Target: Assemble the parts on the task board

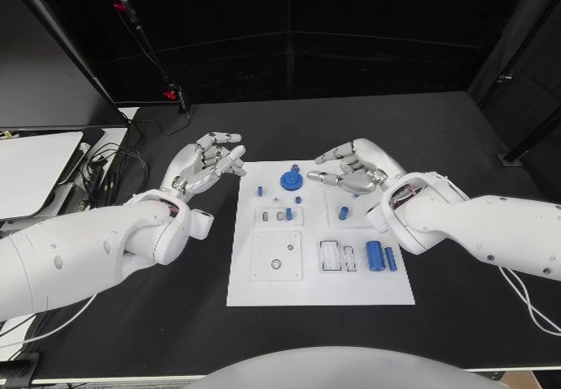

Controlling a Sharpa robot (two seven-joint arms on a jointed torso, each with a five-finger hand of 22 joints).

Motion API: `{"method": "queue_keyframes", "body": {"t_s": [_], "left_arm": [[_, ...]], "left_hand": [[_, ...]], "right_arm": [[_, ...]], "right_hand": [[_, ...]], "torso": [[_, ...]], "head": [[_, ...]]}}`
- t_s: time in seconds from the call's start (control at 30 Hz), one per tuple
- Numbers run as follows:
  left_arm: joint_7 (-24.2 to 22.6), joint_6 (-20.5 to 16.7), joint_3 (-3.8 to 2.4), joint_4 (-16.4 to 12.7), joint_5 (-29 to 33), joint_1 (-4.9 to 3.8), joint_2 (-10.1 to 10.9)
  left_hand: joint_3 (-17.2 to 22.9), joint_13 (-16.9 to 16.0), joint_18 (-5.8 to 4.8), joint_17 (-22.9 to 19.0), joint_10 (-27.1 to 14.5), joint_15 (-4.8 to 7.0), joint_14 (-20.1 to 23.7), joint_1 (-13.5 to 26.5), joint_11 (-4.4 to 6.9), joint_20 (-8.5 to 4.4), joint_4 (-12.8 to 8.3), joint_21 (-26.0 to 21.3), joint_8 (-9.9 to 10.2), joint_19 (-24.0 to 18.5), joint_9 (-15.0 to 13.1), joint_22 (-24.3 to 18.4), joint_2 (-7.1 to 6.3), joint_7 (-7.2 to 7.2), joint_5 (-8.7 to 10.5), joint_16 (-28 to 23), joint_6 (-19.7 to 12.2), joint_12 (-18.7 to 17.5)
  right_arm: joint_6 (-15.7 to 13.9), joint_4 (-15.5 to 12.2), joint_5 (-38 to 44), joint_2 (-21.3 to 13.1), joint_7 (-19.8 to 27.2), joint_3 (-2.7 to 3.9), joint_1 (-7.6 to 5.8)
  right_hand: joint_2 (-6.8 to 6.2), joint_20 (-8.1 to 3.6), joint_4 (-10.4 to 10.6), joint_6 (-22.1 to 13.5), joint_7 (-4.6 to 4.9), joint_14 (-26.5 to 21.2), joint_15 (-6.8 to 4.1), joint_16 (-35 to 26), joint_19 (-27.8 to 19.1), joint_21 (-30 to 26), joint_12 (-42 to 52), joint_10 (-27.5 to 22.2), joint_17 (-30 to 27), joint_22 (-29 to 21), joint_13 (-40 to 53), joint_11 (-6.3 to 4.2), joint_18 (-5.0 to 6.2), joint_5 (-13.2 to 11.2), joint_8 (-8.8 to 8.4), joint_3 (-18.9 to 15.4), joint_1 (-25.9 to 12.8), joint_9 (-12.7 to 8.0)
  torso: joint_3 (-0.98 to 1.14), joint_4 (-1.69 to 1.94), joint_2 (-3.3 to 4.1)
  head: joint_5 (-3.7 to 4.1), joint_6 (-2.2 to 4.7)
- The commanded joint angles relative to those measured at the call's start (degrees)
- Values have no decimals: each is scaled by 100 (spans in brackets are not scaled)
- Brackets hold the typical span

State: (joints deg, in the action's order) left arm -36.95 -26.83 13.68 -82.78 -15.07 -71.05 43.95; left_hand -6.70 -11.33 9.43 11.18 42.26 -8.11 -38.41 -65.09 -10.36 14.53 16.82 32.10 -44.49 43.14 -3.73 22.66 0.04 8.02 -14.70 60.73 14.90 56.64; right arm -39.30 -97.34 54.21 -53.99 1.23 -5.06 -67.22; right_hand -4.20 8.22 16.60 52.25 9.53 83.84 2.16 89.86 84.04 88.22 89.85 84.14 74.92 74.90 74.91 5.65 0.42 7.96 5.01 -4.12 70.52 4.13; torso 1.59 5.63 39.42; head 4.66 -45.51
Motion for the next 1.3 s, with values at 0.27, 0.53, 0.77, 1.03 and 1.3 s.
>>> {"method": "queue_keyframes", "body": {"t_s": [0.27,0.53,0.77,1.03,1.3], "left_arm": [[3372,1814,-10,-182,-1838,-507,-1],[4336,2521,-10,-138,-2836,-733,-219],[4606,2886,-11,147,-3113,-779,-558],[4885,3302,-11,512,-3217,-783,-949],[5316,3983,-12,913,-3267,-775,-1390]], "left_hand": [[-18,-2561,88,1219,2159,493,-1641,46,396,-487,-15,1606,394,767,-2,1076,-135,267,-122,1111,723,1494],[-114,-7867,-563,7882,4774,537,-5159,7,423,-569,-14,4948,770,3173,-25,5173,-50,206,-107,2927,1468,3336],[-166,-7867,-943,7882,4774,500,-5159,-78,438,-502,-5,5790,839,4686,-122,6734,37,154,-114,2927,2136,3336],[-300,-7867,-943,7882,4774,661,-5159,188,621,-626,1,5790,384,4686,-545,6734,308,-57,-93,2927,2656,3336],[-508,-7867,-943,7882,4774,815,-5159,318,795,-775,-6,5790,-336,4686,-1365,6734,564,-231,-15,2927,2676,3336]], "right_arm": [[1312,226,-3859,-296,2080,-7,-79],[1461,275,-4174,-341,2432,-12,-84],[1502,325,-4218,-369,2514,-16,-82],[1519,395,-4224,-395,2513,-20,-79],[1522,456,-4225,-395,2488,-23,-72]], "right_hand": [[520,96,-12,-626,144,616,111,14,-593,-1161,-2314,-2064,1508,967,-638,106,343,-52,184,-459,-374,-13],[683,150,9,-983,187,-344,137,-1033,-1668,-2518,-3710,-3559,485,428,-2154,151,637,-26,738,-668,-237,73],[701,163,9,-1127,213,-479,155,-1160,-1890,-2858,-3756,-3623,311,301,-2407,178,694,-40,1000,-755,-172,110],[715,170,7,-1156,226,-490,163,-1157,-1937,-2939,-3749,-3635,292,274,-2476,189,708,-27,1091,-779,-160,125],[734,180,8,-1196,244,-511,175,-1165,-1941,-2966,-3732,-3633,260,271,-2544,204,709,5,1177,-801,-146,135]], "torso": [[33,-87,-102],[39,-89,-100],[27,-104,-88],[25,-109,-90],[33,-100,-96]], "head": [[-146,-89],[-156,-92],[-172,-66],[-170,-89],[-157,-117]]}}
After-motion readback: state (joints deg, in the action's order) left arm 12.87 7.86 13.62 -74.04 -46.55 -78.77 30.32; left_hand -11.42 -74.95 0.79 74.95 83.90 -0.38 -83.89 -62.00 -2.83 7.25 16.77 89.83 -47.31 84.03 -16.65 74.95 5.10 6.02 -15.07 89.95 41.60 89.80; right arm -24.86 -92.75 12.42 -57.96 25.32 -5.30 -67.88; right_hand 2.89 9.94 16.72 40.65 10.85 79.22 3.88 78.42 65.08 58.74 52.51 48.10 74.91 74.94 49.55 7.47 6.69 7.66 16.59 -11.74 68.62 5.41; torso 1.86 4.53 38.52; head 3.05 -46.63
